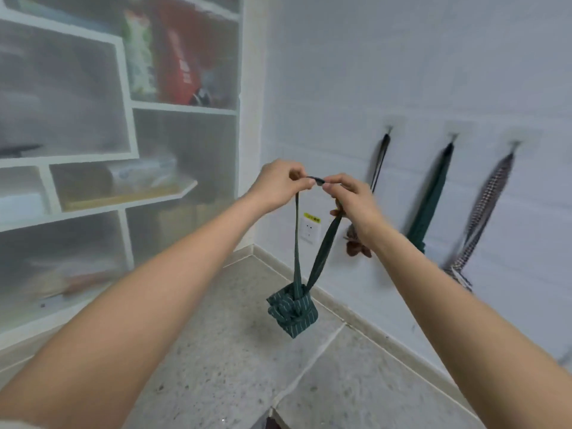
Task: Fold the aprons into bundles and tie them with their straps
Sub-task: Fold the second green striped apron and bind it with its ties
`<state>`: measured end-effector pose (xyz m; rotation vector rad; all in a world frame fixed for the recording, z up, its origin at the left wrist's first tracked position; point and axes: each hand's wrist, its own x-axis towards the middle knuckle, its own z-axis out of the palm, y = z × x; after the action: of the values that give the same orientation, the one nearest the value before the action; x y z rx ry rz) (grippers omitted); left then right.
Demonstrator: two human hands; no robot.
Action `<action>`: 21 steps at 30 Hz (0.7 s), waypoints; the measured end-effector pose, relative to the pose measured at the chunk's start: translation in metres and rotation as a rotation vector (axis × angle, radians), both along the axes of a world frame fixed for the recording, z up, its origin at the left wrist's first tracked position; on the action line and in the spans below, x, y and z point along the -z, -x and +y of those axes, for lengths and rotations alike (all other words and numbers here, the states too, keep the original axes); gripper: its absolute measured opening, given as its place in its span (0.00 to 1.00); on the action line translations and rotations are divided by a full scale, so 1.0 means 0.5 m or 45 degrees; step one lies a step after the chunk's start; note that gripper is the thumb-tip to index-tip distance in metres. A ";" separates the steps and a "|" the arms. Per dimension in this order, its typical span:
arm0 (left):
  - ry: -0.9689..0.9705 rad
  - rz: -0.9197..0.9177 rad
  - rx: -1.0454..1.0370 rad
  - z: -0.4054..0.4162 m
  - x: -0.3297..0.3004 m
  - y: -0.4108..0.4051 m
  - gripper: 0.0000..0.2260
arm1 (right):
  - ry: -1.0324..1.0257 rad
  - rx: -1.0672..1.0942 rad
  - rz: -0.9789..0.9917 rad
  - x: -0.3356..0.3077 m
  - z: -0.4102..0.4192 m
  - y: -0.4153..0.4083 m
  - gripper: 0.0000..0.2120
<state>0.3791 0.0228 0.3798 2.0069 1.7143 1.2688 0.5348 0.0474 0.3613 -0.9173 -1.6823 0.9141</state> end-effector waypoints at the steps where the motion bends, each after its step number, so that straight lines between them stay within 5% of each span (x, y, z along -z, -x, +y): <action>1: -0.042 0.031 0.009 0.028 -0.008 -0.044 0.07 | -0.021 0.035 -0.006 -0.008 0.020 -0.046 0.04; 12: 0.424 -0.852 0.789 0.241 -0.096 -0.473 0.06 | -0.317 0.525 -0.077 -0.094 0.152 -0.481 0.06; 14: 0.389 -0.754 0.850 0.264 -0.119 -0.547 0.03 | -0.365 0.648 -0.055 -0.111 0.167 -0.548 0.06; 17: 0.182 -0.457 0.811 0.289 -0.143 -0.638 0.12 | -0.443 0.835 -0.058 -0.129 0.176 -0.635 0.03; 21: -0.206 -0.260 0.688 0.320 -0.151 -0.736 0.04 | -0.517 1.139 -0.307 -0.142 0.182 -0.718 0.03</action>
<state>0.7472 0.1826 0.4554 2.1321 0.9122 1.3773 0.8939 0.1384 0.4323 -1.3438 -1.3387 -0.1359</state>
